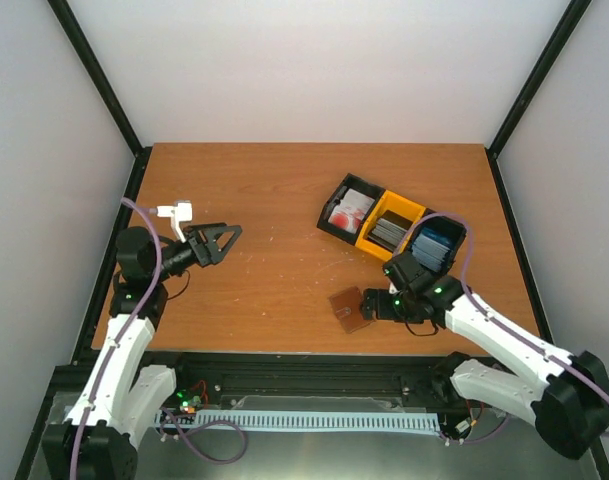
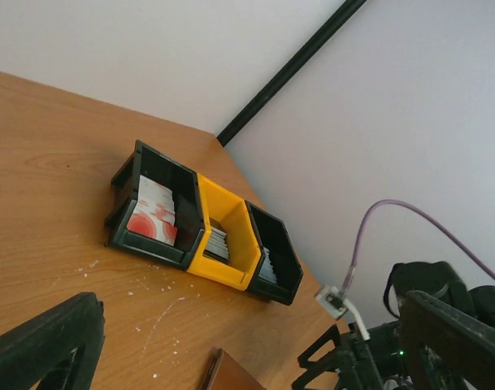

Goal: Put the credit cards into the card holder
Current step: Move the card holder to the center of the board.

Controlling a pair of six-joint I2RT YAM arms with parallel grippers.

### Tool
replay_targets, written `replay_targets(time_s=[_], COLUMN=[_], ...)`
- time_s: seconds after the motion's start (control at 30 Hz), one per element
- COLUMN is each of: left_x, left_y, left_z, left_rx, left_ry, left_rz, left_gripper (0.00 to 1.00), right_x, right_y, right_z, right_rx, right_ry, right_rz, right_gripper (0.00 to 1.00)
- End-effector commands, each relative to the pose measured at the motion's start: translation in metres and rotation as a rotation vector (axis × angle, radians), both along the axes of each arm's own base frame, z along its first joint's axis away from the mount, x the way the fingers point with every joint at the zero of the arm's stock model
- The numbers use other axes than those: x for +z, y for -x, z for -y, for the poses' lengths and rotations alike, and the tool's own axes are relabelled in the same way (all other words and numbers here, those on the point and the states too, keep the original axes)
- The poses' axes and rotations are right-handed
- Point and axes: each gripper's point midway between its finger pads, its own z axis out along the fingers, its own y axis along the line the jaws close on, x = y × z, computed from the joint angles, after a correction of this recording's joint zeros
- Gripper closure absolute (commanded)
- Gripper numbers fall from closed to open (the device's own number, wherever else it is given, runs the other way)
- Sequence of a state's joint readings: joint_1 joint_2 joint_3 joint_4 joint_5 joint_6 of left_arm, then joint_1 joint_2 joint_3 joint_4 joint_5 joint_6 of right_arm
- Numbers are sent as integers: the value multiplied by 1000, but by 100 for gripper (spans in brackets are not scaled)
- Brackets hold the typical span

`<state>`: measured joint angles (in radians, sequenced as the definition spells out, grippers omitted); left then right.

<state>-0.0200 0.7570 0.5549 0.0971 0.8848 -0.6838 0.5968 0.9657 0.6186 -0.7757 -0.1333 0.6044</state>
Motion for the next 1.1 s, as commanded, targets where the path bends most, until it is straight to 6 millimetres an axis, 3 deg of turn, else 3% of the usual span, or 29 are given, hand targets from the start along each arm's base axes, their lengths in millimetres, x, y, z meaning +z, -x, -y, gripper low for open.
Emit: replay_targets(time_s=[0.0,0.1,0.27,0.4,0.5,0.6,0.7,0.8,0.93,1.07], left_x=[-3,-12,-26,-39,-67,-105,-132,-152,-190,-200], left_y=[-3,-4,-6,-5,-1,9,23,20,14,18], left_z=[0,1,2,4,12,33,64,84,97,119], left_rx=[10,10,9,3,32,20,-49,-38,33,17], left_ry=[23,28,28,25,21,17,1,-92,-258,-328], left_rz=[-29,-63,-123,-170,-248,-367,-454,-527,-670,-691], left_gripper=[0,0,0,0,0,1,6,13,26,41], right_x=[-28,-35,-43,-49,-56,-57,-51,-47,-54,-52], right_y=[0,-1,-4,-7,-9,-14,-22,-35,-50,-50], right_z=[5,-12,-39,-50,-57,-71,-96,-113,-94,-91], right_rx=[-87,-44,44,58,65,73,81,60,-15,39], right_ry=[78,38,27,7,-10,-61,-175,-240,-119,-90], right_rz=[-38,-47,-66,-72,-80,-80,-70,-57,-5,28], right_gripper=[2,9,36,44,49,54,55,55,50,49])
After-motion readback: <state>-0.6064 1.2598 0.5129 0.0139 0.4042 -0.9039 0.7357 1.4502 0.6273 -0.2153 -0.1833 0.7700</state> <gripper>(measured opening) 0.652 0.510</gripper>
